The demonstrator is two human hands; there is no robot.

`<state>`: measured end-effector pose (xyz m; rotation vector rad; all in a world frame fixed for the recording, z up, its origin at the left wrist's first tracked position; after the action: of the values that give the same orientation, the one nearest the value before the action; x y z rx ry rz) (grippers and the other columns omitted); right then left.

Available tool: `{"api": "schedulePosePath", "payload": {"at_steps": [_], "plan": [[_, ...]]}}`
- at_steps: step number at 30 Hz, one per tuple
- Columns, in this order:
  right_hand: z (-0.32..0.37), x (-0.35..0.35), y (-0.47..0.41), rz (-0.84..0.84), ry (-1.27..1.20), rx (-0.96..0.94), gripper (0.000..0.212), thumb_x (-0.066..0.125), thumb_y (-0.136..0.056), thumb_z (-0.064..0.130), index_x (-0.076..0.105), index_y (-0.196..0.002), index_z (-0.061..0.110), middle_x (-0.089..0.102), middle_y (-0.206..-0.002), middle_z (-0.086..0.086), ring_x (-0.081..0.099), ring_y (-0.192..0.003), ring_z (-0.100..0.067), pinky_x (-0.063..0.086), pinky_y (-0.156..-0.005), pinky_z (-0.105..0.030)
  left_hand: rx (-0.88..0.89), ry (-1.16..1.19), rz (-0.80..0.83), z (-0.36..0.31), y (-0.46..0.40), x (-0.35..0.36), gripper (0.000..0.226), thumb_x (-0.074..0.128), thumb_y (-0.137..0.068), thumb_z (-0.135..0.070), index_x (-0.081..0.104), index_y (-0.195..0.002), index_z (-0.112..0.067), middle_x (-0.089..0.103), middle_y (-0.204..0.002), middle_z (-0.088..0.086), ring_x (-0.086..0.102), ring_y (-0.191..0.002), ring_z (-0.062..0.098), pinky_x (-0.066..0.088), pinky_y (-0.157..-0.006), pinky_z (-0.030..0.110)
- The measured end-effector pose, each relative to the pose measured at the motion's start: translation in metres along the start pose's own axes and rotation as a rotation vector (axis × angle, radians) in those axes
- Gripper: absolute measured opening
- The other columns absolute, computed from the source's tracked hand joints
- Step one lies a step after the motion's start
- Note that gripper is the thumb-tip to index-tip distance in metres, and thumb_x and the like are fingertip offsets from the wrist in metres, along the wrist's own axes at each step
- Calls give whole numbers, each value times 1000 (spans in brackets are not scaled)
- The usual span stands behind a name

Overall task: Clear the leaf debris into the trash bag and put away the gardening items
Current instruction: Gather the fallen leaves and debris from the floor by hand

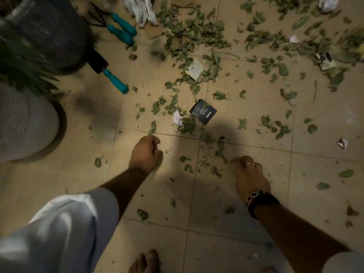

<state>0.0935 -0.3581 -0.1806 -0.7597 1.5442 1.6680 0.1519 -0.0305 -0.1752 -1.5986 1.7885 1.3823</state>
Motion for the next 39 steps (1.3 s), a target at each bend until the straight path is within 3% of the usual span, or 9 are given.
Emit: {"api": "schedulePosePath", "payload": {"at_steps": [4,7,11,16,19,23,29,34,39], "plan": [[5,-21,-17,-60,-170,-63,60,51,-86,5,42,-142,24,38,-144,-10,44,-123,-36,49,-94,-48,194,9,-100,-62,-61,-12,20,43,-92,-19,57,-100,-7,59,-99,14,55,-92,33,43,-76,35],[14,-55,-43,-187,-226,-118,63,52,-86,10,40,-145,26,40,-147,-9,43,-128,-37,47,-97,-50,153,-189,-158,-88,-103,-15,60,41,-90,-44,44,-135,-4,47,-129,23,48,-114,41,43,-93,45],[59,-106,-99,-376,-174,-164,54,46,-94,8,38,-144,25,40,-146,-11,40,-128,-37,48,-96,-49,32,-358,109,-76,-118,27,94,58,-82,-64,12,-155,-27,7,-163,11,9,-146,44,20,-114,59],[117,-76,-167,69,35,-221,74,53,-95,35,7,-153,36,-5,-163,-7,3,-146,-44,25,-113,-61,361,-583,-116,-79,-77,40,44,68,-86,-32,57,-125,-16,55,-126,15,51,-113,37,53,-83,43],[133,-47,-164,156,266,-231,81,48,-89,63,2,-151,41,-9,-163,-4,0,-144,-50,23,-105,-68,464,-572,48,-74,-68,51,25,53,-96,-34,60,-114,-18,54,-117,10,52,-105,30,51,-81,41],[141,-50,-130,-162,487,-366,42,65,-83,29,54,-122,21,53,-130,-22,56,-103,-47,53,-70,-52,493,-510,55,-72,-80,35,18,55,-95,-28,65,-106,-18,59,-108,8,59,-96,28,53,-81,39],[134,-113,-137,-296,411,-523,48,31,-102,33,23,-149,22,58,-114,-19,60,-81,-36,41,-58,-35,366,-384,2,-84,-124,-8,35,71,-82,-15,65,-117,-15,54,-122,12,58,-103,33,54,-88,40],[100,-172,-178,-440,129,-217,56,44,-94,9,30,-148,16,58,-117,-25,58,-101,-43,46,-72,-42,380,-473,80,-103,-155,-9,44,78,-78,-23,63,-119,-21,53,-124,11,54,-111,35,53,-91,48],[103,-107,-188,-203,118,-344,22,47,-84,11,51,-103,20,56,-105,-16,55,-95,-32,51,-82,-46,304,-630,265,-104,-183,11,81,71,-72,-41,36,-143,-25,20,-158,22,13,-147,44,16,-117,61]]}}
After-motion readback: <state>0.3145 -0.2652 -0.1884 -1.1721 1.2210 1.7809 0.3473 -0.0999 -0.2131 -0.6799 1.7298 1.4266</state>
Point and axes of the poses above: each hand's wrist, its own y-axis away from the middle knuckle, its own x-axis out of the palm, z = x × y, the point moved 8 cm from there along -y, towards the middle knuckle
